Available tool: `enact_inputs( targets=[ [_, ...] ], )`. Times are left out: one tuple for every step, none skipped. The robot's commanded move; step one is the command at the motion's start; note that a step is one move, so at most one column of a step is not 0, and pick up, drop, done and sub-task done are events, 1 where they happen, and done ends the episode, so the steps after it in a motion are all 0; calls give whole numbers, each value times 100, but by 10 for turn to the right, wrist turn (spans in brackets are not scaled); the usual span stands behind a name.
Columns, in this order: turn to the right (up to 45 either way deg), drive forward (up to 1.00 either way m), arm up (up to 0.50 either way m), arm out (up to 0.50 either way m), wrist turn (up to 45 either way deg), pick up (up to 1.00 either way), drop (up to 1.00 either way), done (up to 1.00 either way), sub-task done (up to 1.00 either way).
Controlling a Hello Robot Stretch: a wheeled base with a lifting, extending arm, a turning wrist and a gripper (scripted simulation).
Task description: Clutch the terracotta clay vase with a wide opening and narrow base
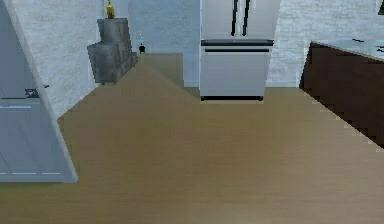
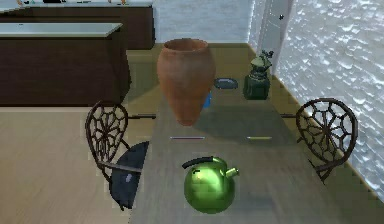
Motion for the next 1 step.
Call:
enact_inputs(
  targets=[
    [0,0,50,0,0,0,0,0,0]
  ],
)
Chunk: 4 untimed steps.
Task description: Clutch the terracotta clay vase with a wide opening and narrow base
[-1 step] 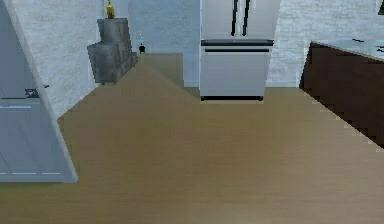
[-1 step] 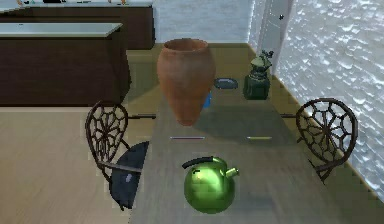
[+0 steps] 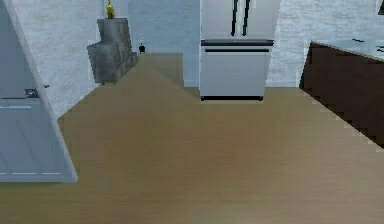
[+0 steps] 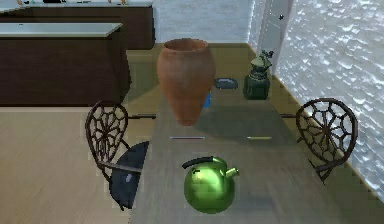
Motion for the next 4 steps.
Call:
enact_inputs(
  targets=[
    [0,0,38,0,0,0,0,0,0],
    [0,0,0,50,0,0,0,0,0],
    [0,0,0,0,450,0,0,0,0],
    [0,0,0,0,450,0,0,0,0]
  ],
)
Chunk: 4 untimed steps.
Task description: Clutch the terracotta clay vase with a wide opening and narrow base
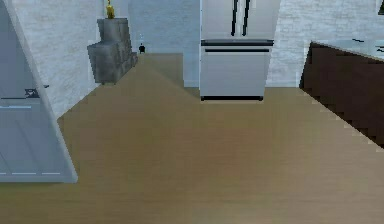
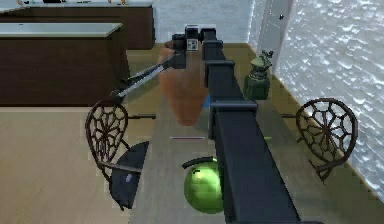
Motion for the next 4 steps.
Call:
enact_inputs(
  targets=[
    [0,0,0,0,450,0,0,0,0],
    [0,0,0,0,390,0,0,0,0],
    [0,0,0,0,0,100,0,0,0],
    [0,0,0,0,0,0,0,100,0]
  ],
)
